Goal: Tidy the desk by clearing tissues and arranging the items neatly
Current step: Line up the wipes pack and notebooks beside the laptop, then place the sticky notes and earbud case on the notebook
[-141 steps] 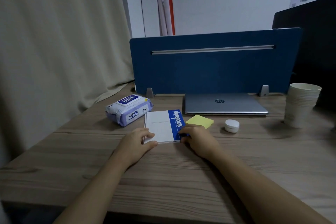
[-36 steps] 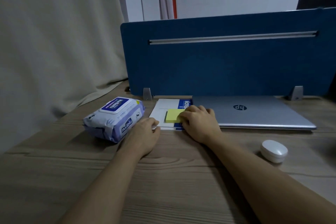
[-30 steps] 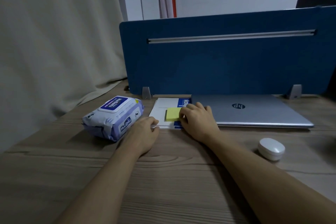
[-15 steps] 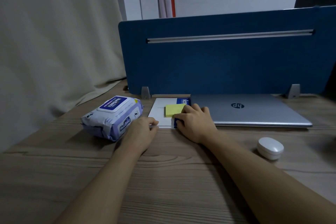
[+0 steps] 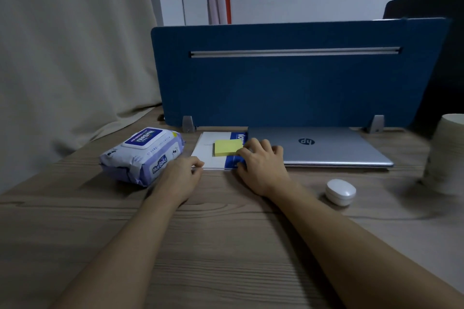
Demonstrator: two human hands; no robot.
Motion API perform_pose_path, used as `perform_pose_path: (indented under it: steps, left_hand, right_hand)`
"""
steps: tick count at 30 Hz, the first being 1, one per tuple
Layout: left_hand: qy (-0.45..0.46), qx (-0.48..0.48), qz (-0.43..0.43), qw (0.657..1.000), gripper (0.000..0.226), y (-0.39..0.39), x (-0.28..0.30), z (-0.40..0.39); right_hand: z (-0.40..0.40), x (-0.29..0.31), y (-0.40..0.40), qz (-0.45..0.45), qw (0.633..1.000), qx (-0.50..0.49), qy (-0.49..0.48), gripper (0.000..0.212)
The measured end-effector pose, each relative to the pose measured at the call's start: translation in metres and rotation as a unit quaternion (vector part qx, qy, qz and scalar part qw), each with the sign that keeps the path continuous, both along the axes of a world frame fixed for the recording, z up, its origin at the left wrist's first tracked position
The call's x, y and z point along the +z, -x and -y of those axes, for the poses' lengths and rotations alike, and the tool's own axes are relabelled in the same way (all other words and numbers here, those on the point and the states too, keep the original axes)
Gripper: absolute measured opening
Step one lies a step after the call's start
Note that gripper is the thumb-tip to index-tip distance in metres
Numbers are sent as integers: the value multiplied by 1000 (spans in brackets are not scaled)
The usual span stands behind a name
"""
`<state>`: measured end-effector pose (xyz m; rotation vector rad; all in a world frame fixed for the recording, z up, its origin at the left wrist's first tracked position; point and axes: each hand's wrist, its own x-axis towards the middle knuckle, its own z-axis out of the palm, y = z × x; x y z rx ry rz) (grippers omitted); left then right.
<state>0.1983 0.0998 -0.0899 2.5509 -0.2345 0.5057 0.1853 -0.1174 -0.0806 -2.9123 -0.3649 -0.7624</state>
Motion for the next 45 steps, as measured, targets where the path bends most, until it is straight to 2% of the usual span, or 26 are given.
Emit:
perform_pose_path:
  steps: [7,12,20,24,26,32,40,45]
  left_hand:
    - [-28,-34,21,999,36,35,2,-1]
    - [-23,-38,-1,999,41,66,2,5]
    - [4,-65,-10,998,39,105,0,3]
    - [23,-63,-35,997,52,110,3,2]
    - [28,-55,-41,997,56,110,3,1]
    - [20,-64,-57,996,57,96,-1,-3]
    - [-15,-45,-61,997,59,62,0,-8]
    - [-15,-37,-61,997,63,34,2,-15]
  right_hand:
    - [17,4,59,8,999,-48,15,34]
    - [38,2,99,4,989,-140,47,35]
    - [79,-4,141,-67,960,-264,-62,38]
    - [87,-5,152,-80,954,-276,-86,33]
    - [88,-5,153,-78,959,-260,-81,32]
    - [80,-4,141,-58,988,-111,-86,33]
    - [52,-3,110,-50,994,-8,-100,52]
    - [33,-2,79,-59,990,65,-109,48]
